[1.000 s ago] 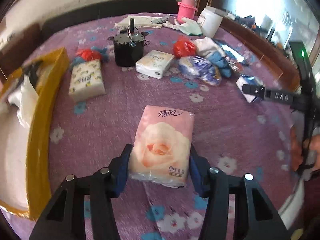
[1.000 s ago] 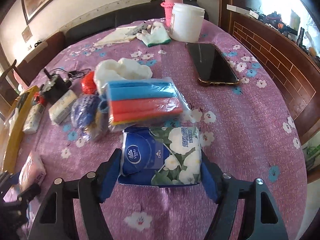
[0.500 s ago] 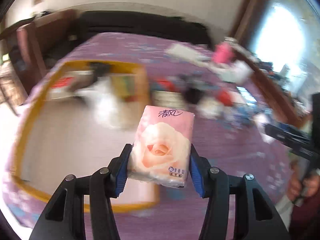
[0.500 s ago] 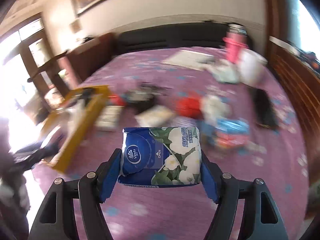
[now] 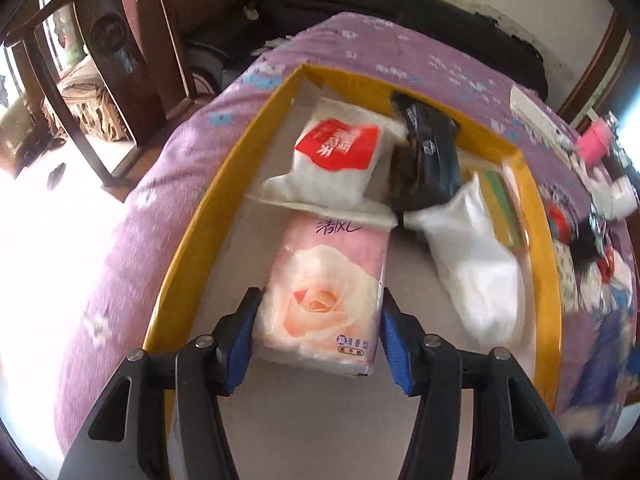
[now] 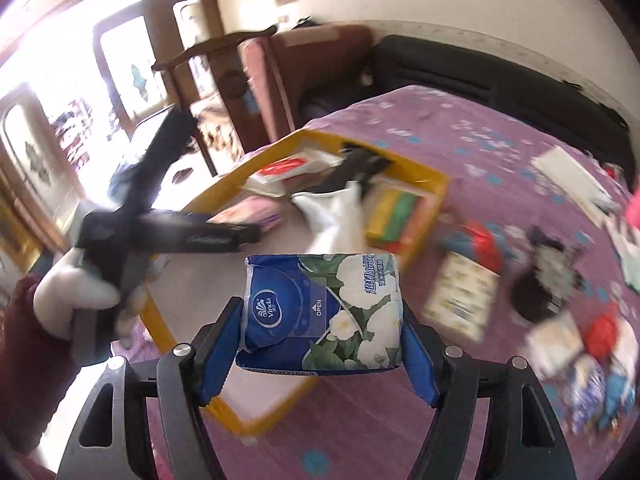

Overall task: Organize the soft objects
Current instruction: 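Place both tissue packs into the yellow tray and open both tools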

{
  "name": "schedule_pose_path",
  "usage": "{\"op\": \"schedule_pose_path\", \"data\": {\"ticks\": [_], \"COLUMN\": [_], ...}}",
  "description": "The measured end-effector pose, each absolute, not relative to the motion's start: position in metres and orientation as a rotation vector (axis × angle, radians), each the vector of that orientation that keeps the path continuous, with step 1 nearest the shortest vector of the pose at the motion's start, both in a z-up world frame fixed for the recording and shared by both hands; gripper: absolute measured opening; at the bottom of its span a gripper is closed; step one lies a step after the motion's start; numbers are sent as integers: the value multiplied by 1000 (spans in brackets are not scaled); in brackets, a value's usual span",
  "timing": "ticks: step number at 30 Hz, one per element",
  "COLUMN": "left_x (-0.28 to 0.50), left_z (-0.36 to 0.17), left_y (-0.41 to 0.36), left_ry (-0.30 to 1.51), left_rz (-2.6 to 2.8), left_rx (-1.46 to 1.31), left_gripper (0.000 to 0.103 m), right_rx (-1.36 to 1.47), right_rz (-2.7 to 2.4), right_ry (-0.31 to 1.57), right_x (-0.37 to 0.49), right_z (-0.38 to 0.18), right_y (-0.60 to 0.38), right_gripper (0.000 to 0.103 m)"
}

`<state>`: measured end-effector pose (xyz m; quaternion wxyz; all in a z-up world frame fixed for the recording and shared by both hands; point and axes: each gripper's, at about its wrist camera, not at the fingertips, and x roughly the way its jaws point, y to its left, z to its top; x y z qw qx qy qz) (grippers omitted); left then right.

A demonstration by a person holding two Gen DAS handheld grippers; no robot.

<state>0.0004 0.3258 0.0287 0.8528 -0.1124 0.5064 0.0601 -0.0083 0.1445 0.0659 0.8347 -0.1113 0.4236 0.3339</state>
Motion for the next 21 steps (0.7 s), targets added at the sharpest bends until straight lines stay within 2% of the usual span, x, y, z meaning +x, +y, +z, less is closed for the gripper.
{"op": "schedule_pose_path", "data": {"ticks": [6,9,13,21], "left_x": [-12,-35,-69,-102], "left_z": [42,60,80,85], "left_y": [330,342,359,373], "left_ry": [1011,934,824,778], "left_rz": [67,70,112,149], "left_rx": [-277,-321,-360,-421], "left_gripper": [69,71,80,81], "right_rx": [-288,-300,-294,-239], "right_rz": [763,775,770,746], "right_ry": [969,991,990,974], "right_x": [6,13,25,32], "right_z": [38,29,20,28], "right_y": [185,196,209,206], "right_gripper": [77,77,79,80]}}
